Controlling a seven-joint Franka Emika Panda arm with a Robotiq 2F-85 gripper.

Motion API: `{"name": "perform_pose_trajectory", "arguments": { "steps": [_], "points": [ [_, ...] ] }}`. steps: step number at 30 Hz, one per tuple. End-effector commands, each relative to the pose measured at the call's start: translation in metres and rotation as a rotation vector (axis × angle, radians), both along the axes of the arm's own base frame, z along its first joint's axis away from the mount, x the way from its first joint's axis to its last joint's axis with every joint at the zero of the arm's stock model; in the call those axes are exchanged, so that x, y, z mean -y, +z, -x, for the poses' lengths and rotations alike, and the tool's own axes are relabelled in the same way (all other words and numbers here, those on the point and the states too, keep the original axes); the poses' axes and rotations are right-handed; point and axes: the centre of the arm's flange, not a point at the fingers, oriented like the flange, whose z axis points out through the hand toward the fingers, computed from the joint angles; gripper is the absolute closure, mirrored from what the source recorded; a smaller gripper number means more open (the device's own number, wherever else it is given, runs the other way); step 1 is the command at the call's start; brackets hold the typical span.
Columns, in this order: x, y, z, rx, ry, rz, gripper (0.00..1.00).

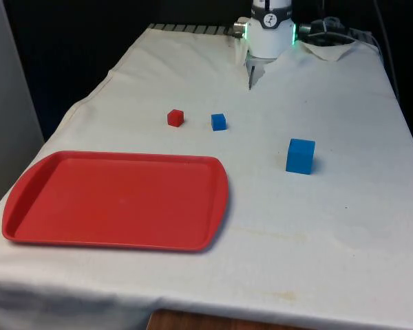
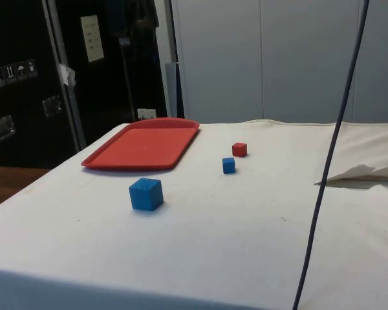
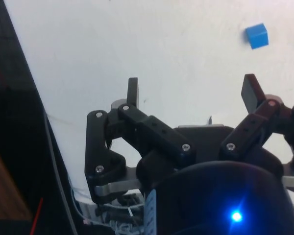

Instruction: Pick up the largest block and place it onto the tray.

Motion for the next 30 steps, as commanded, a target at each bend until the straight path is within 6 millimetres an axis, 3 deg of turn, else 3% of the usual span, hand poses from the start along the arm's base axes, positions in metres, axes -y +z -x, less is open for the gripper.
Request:
{"name": "perform_pose_trajectory", "arguments": {
  "steps": [1,10,20,30],
  "points": [
    [-0.002,-0.002,0.0,0.018,-0.006,0.007,0.0],
    [-0.013,-0.031,0.003,0.05,0.002,0.002,0.0],
    [-0.03,-0.048,0.002,0.069,0.015,0.003,0.0],
    [-0.049,-0.086,0.002,0.088,0.02,0.011,0.0]
  ]
}}
